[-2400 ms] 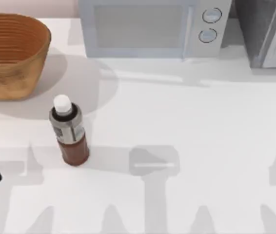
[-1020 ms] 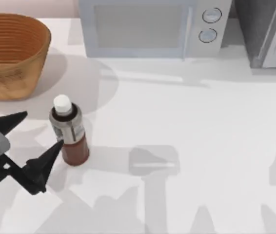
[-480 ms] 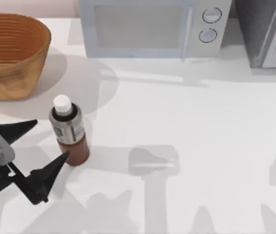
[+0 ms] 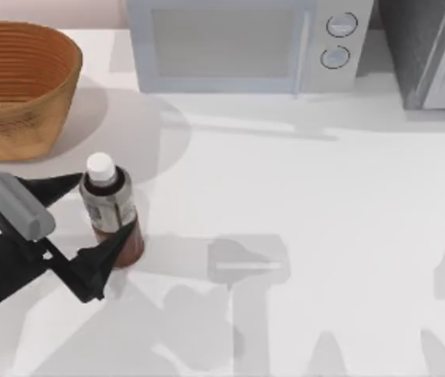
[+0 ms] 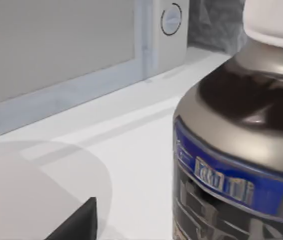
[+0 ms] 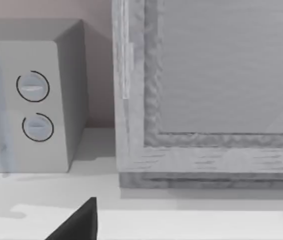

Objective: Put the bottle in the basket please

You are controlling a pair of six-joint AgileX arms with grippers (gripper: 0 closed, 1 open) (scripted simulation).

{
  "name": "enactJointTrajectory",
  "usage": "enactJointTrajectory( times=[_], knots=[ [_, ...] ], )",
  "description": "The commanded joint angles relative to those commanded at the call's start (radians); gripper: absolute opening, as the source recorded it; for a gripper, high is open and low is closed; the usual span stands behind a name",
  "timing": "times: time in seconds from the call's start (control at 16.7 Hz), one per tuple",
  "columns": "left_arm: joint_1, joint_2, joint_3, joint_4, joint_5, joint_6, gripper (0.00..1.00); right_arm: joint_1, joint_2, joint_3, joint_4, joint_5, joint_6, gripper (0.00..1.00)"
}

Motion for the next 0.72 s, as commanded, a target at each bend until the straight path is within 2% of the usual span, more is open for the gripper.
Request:
enactJointTrajectory(
  times=[0.24, 0.48, 0.72],
  knots=[
    [-0.106, 0.052, 0.091, -0.025, -0.104, -0.020, 1.00, 0.000, 0.000, 0.000, 0.000, 0.000, 0.000, 1.00],
    [-0.112, 0.055, 0.097, -0.027, -0.110, -0.021, 1.00, 0.000, 0.000, 0.000, 0.000, 0.000, 0.000, 1.00],
    [-0.112, 0.055, 0.097, -0.027, -0.110, -0.021, 0.70, 0.000, 0.000, 0.000, 0.000, 0.000, 0.000, 1.00]
  ],
)
